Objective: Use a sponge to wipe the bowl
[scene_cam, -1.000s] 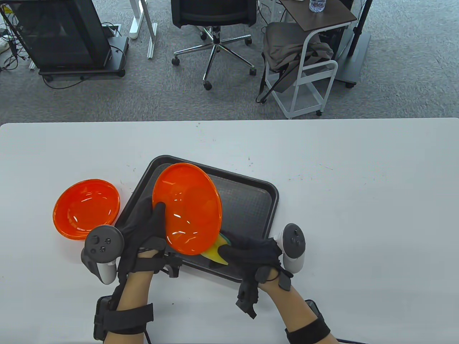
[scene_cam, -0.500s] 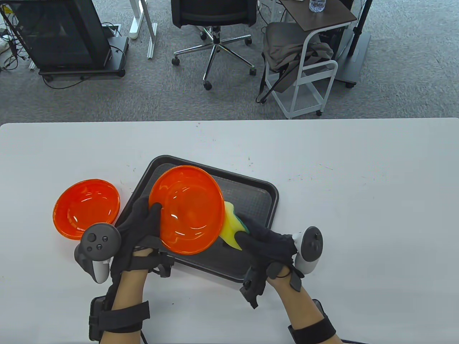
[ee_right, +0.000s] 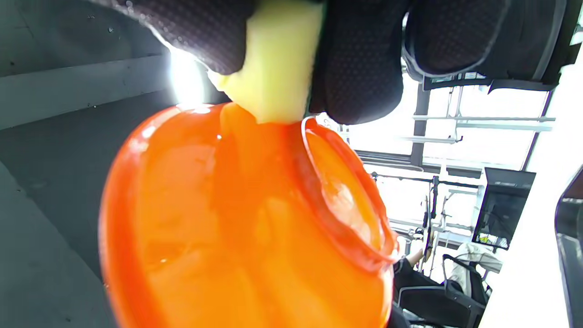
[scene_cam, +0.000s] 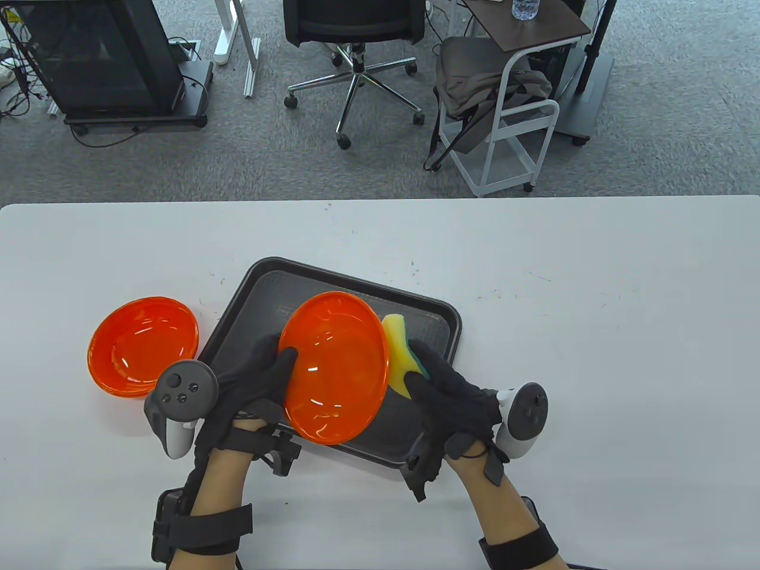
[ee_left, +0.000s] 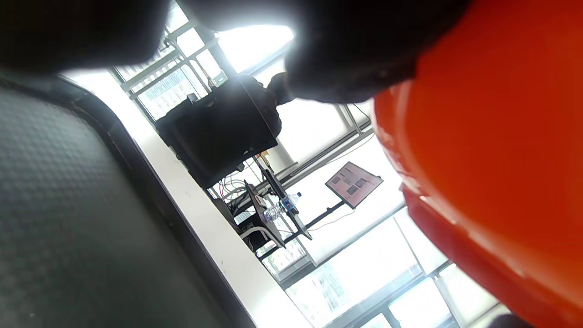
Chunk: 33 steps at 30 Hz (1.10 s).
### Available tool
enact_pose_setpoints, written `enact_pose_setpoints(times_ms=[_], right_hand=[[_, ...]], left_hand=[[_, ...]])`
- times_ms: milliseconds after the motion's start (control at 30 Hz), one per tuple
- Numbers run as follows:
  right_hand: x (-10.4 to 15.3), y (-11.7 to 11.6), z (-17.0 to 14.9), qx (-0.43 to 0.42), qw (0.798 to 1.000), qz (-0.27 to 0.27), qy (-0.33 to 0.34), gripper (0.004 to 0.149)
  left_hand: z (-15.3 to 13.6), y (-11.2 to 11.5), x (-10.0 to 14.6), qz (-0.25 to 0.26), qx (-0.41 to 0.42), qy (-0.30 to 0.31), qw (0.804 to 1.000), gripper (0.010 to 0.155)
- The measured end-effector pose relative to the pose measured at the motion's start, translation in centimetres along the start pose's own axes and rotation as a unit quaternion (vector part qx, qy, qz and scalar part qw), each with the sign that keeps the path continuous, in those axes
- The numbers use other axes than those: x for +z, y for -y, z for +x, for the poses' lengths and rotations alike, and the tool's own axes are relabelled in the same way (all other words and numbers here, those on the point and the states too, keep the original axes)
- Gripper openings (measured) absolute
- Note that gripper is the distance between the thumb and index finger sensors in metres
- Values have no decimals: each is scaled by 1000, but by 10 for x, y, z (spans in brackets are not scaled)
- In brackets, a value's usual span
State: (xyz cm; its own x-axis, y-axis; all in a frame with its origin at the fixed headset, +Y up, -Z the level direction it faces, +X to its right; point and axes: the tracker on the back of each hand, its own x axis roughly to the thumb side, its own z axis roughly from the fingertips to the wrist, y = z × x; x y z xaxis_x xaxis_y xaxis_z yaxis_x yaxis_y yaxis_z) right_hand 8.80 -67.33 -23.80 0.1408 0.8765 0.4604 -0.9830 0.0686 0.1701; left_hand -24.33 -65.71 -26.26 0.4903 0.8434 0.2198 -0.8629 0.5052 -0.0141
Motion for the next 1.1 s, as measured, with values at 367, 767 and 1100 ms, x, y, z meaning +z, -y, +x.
enact_pose_setpoints(times_ms=[367, 767, 1100], right_hand=[[1, -2, -5, 2, 1000, 13, -20, 47], [4, -29, -22, -24, 987, 135, -85, 48], [6, -46, -19, -6, 982, 171, -79, 49]], left_hand=[[10, 17, -4, -75, 11, 40, 996, 54], [28, 35, 2, -16, 52, 104, 993, 53], [13, 4, 7, 85, 38, 43, 995, 53]])
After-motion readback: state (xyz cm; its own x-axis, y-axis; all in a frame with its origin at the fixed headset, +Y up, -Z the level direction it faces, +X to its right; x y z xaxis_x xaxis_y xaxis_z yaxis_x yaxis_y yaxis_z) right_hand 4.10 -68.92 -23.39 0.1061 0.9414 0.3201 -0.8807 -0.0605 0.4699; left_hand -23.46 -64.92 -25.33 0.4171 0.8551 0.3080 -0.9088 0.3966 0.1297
